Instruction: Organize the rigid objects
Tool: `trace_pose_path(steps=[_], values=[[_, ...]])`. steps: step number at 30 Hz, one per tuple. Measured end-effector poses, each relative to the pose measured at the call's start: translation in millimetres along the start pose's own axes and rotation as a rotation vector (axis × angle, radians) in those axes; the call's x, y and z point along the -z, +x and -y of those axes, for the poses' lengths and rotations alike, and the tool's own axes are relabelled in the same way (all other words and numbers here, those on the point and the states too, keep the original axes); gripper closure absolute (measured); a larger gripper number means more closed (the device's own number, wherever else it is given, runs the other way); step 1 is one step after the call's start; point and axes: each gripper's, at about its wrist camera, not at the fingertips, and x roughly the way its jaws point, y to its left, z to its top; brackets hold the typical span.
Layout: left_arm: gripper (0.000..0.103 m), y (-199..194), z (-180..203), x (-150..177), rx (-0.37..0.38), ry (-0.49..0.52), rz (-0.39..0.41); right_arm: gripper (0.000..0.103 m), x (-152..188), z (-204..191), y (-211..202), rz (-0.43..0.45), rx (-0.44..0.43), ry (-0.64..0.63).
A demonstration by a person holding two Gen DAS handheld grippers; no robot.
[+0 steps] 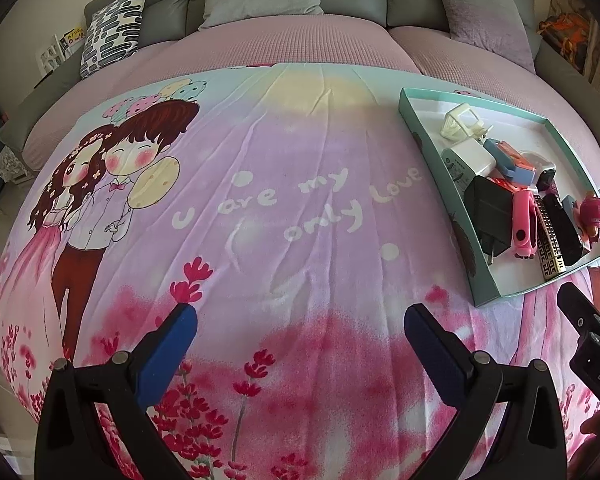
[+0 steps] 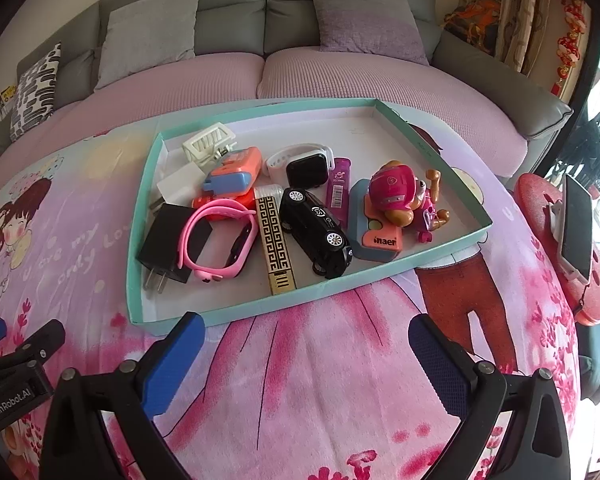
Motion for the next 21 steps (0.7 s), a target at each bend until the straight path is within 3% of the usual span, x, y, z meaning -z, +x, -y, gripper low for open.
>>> trace_pose_path(steps=[21], values=[[0.0,14,6,-3,0.008,0.022,-0.015,0.0,0,-9,10,-0.009,-0.006,-0.018]])
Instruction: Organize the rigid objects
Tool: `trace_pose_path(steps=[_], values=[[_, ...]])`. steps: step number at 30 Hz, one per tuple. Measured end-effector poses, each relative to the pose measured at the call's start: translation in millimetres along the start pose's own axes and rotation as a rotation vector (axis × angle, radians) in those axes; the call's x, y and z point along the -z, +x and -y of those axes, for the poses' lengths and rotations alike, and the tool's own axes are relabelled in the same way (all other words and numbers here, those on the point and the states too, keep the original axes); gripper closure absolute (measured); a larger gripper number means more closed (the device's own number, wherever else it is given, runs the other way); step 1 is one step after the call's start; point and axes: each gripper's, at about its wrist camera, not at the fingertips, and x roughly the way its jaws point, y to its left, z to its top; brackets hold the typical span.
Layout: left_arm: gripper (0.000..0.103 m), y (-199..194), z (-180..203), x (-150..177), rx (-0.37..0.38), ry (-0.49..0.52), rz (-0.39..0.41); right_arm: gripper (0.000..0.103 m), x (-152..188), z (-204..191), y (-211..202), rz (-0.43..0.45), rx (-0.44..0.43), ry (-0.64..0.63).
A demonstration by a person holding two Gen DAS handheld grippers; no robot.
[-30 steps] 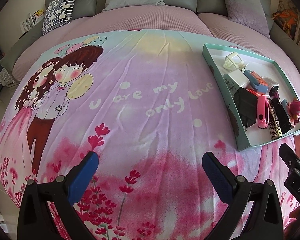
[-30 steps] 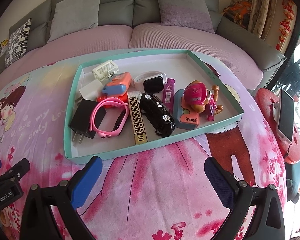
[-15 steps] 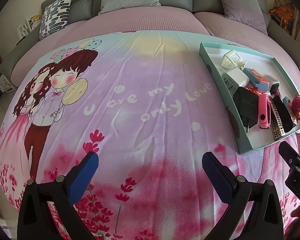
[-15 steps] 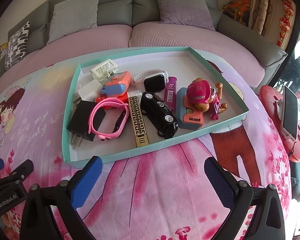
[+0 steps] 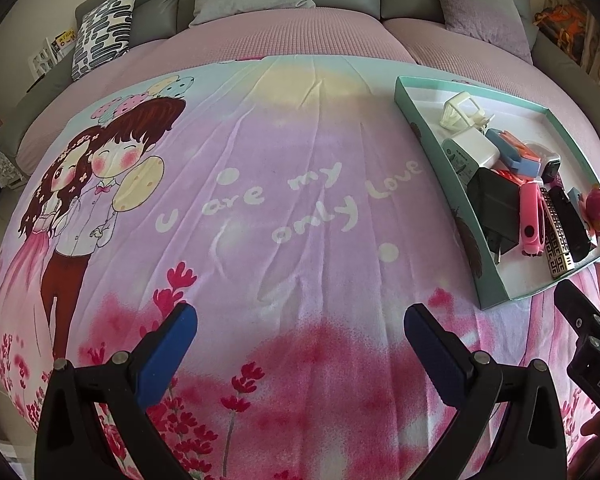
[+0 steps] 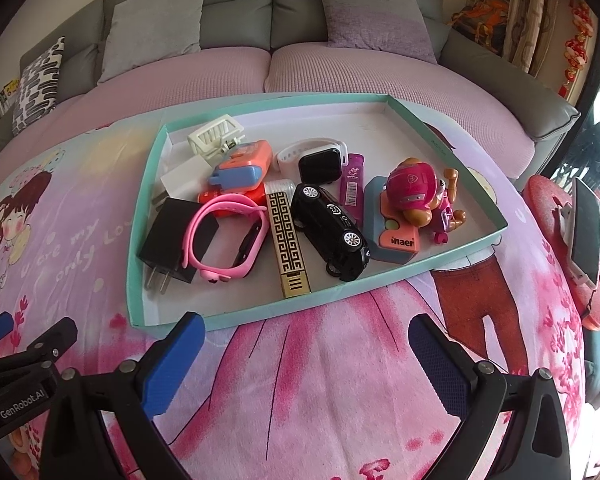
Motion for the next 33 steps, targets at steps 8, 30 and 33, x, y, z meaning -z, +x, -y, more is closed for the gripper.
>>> trace_pose_path(steps=[8,30,33], values=[[0.0,0.3,-0.6,0.1,0.002,-0.006,-0.005,0.0,0.8,0.5,0.3,-0.001,0.003,0.001],[0.0,2.3,-0.2,0.3,0.013,-0.003,-0.013,0.0,2.4,-0.2,5.5,-0.011,0.011,-0.006],[0.0,2.5,-0.7,0.3,0.014,-0.007,-0.016,0.0,2.2,-0.5,5.4,-0.011,0.011,-0.005]])
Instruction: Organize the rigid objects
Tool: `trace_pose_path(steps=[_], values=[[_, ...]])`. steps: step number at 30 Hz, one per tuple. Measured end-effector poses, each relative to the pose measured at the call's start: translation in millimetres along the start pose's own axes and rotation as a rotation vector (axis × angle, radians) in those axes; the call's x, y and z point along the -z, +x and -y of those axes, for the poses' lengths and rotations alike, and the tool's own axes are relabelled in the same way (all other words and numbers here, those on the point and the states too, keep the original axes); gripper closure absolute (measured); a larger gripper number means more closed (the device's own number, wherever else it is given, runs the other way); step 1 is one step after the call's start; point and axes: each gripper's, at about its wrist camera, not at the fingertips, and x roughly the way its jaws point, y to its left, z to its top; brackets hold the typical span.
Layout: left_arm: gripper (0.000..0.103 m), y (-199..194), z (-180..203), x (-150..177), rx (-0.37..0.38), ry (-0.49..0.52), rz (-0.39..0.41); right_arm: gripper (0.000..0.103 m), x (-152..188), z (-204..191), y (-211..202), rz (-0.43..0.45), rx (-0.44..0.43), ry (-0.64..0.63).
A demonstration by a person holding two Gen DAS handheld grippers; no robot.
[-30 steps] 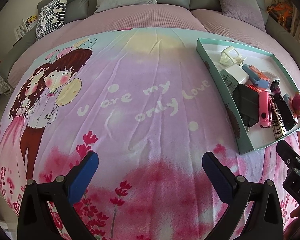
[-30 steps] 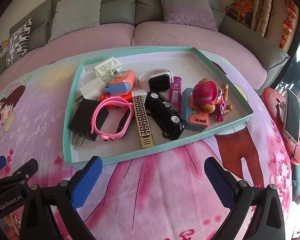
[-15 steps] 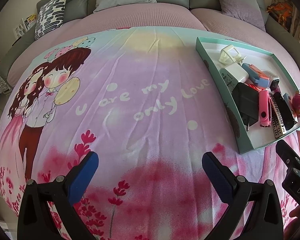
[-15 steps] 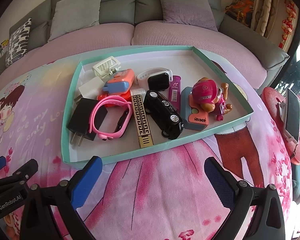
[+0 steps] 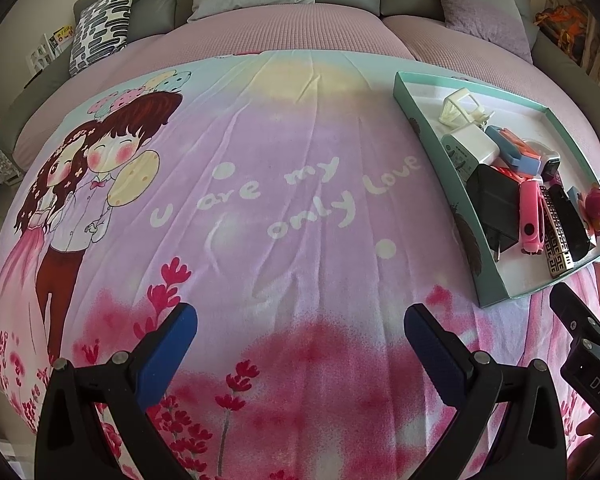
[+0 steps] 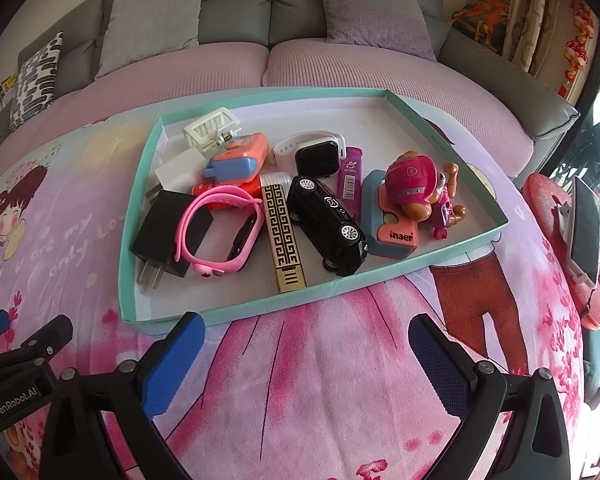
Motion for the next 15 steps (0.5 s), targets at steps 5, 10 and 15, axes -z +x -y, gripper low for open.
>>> trace_pose_path(steps=[5,10,15], values=[[0.0,0.6,-0.4,-0.4,0.0,-0.006,-0.004,0.0,0.3,0.0,0.3,-0.001,0.0,-0.001],[0.0,1.0,-1.1,-0.3,-0.004,-0.006,-0.004,0.0,0.5,0.0,0.6,0.0,-0.001,0.0],[0.0,1.8,-1.0,-0.4,-0.007,-0.005,-0.003,0.0,0.3,0.2,0.8,-0.001,0.0,-0.001]])
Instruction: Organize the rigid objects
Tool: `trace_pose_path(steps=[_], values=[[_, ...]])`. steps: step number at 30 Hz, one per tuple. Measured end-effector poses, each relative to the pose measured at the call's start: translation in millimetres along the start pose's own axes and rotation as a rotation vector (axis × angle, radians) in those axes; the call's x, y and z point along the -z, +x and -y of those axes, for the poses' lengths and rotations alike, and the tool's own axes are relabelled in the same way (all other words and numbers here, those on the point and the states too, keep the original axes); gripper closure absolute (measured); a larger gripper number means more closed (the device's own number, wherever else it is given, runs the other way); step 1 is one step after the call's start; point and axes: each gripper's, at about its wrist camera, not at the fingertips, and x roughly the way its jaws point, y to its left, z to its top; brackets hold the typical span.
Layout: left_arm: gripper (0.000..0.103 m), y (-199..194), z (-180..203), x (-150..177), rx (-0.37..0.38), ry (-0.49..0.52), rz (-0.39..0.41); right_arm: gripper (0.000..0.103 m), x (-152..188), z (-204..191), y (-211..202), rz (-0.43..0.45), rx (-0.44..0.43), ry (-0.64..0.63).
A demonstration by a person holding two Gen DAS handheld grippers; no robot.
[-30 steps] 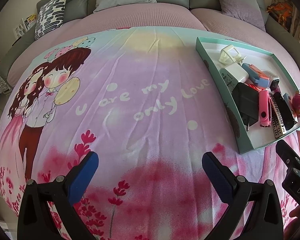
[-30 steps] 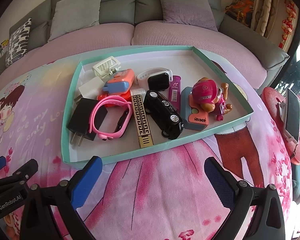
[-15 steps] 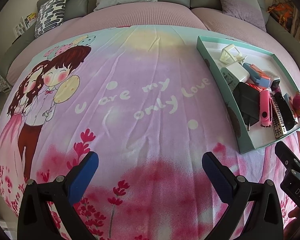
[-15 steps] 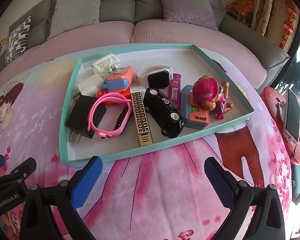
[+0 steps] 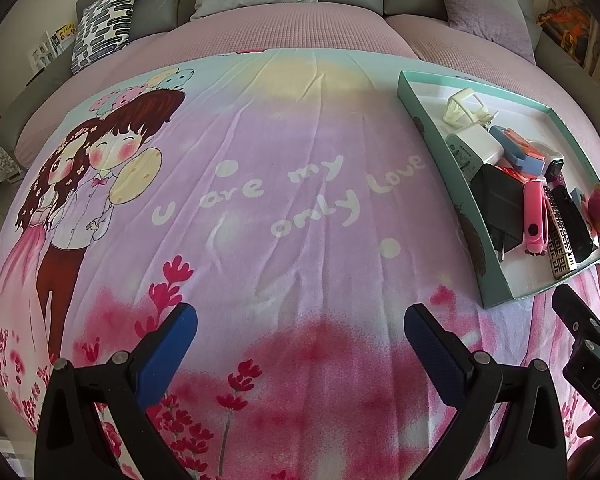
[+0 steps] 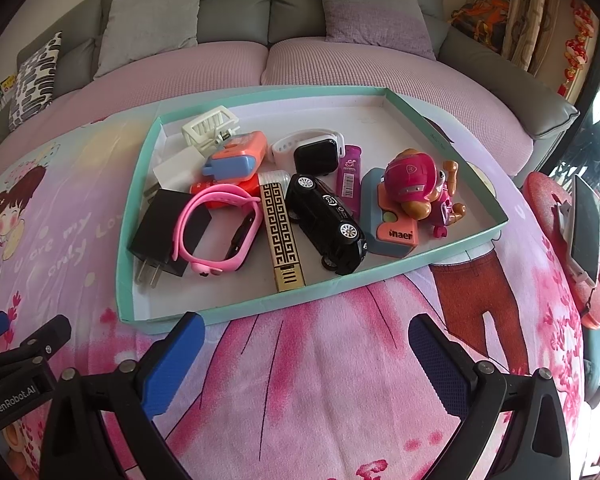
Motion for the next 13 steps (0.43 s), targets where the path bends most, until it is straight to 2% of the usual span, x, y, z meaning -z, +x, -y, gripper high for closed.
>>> trace_pose_path(steps=[13], values=[[0.0,-5.1,8.6,1.4,0.019,0.017,0.018,0.0,1.9,0.4,1.1,-0.002,0.001,-0.003]])
